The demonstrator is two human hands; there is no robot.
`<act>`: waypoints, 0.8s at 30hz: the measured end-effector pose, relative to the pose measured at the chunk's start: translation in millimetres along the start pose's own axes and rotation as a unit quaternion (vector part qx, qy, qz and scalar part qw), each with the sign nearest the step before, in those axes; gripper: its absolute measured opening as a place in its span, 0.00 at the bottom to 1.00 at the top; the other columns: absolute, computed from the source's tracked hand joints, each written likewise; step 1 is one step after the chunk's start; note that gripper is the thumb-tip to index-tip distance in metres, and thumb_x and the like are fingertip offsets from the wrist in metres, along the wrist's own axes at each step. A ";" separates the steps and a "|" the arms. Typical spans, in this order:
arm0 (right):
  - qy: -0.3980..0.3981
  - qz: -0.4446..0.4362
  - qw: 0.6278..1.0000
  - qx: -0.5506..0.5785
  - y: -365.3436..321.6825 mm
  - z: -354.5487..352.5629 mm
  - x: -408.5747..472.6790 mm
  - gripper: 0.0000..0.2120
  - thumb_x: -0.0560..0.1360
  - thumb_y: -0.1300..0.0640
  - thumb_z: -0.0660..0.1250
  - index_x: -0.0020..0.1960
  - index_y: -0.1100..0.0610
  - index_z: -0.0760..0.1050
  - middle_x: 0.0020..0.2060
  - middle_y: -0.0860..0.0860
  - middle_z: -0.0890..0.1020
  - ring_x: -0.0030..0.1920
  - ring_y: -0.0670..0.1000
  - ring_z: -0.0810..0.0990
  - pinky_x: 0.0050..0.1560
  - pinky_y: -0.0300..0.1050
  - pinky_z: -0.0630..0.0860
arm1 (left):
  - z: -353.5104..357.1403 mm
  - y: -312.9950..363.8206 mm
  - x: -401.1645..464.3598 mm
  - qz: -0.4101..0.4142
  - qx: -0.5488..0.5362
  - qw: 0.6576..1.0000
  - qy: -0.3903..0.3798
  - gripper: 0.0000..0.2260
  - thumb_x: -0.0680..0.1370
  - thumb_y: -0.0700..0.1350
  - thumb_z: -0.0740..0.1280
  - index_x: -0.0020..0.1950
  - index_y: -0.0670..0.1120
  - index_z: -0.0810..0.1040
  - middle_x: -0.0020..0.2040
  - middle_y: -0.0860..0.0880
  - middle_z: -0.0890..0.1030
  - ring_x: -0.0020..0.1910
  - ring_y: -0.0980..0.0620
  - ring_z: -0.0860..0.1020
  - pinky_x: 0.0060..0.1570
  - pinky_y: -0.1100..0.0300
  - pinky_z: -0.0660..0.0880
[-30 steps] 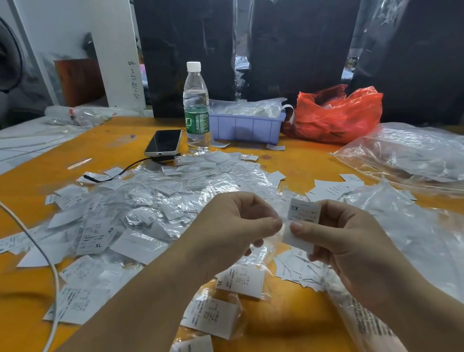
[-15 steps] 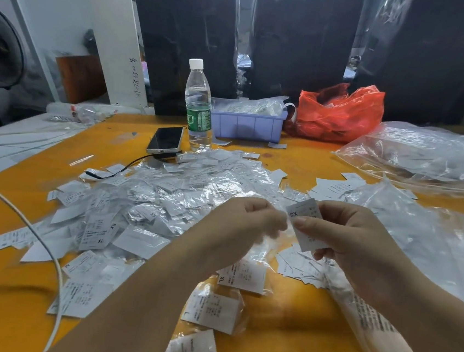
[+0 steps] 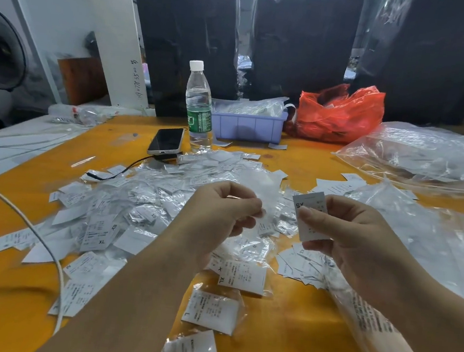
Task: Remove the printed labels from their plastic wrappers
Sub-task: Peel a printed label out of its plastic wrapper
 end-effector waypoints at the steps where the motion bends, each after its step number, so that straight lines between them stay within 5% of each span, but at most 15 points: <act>1: -0.014 0.006 1.000 0.000 -0.1 1.4 -0.4 0.13 0.58 0.51 0.75 0.42 0.53 0.86 0.37 0.49 0.85 0.36 0.44 0.82 0.34 0.39 0.78 | 1.7 -0.9 0.1 -0.010 -0.038 0.999 -0.006 0.04 0.74 0.39 0.72 0.45 0.46 0.78 0.39 0.48 0.85 0.34 0.56 0.81 0.41 0.57 0.75; 6: -0.059 0.027 0.998 -0.025 3.0 8.6 -3.0 0.16 0.60 0.51 0.75 0.44 0.57 0.85 0.38 0.54 0.83 0.37 0.48 0.80 0.35 0.40 0.79 | 11.5 -5.4 -1.3 -0.050 -0.157 0.986 -0.035 0.10 0.70 0.34 0.74 0.46 0.46 0.78 0.35 0.49 0.82 0.33 0.52 0.80 0.40 0.57 0.77; 15: -0.003 -0.013 0.999 -0.051 1.8 6.3 -4.4 0.16 0.61 0.50 0.73 0.45 0.59 0.83 0.36 0.51 0.83 0.36 0.47 0.82 0.34 0.39 0.77 | 18.6 -6.0 -7.9 -0.057 -0.038 0.989 -0.134 0.06 0.75 0.38 0.71 0.51 0.41 0.84 0.39 0.48 0.83 0.33 0.55 0.77 0.39 0.61 0.73; 24: -0.047 -0.007 0.997 -0.064 2.1 6.3 -6.2 0.15 0.63 0.51 0.73 0.46 0.60 0.83 0.33 0.52 0.80 0.35 0.49 0.79 0.30 0.40 0.75 | 10.4 -0.9 -3.6 -0.034 -0.115 0.990 -0.071 0.02 0.76 0.42 0.70 0.45 0.45 0.80 0.34 0.50 0.81 0.31 0.54 0.76 0.33 0.62 0.74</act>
Point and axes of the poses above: each hand's wrist, its own x-axis towards the middle knuckle, its own z-axis out of the palm, y = z × x, the point moved 2 cm from there along x, towards the middle knuckle
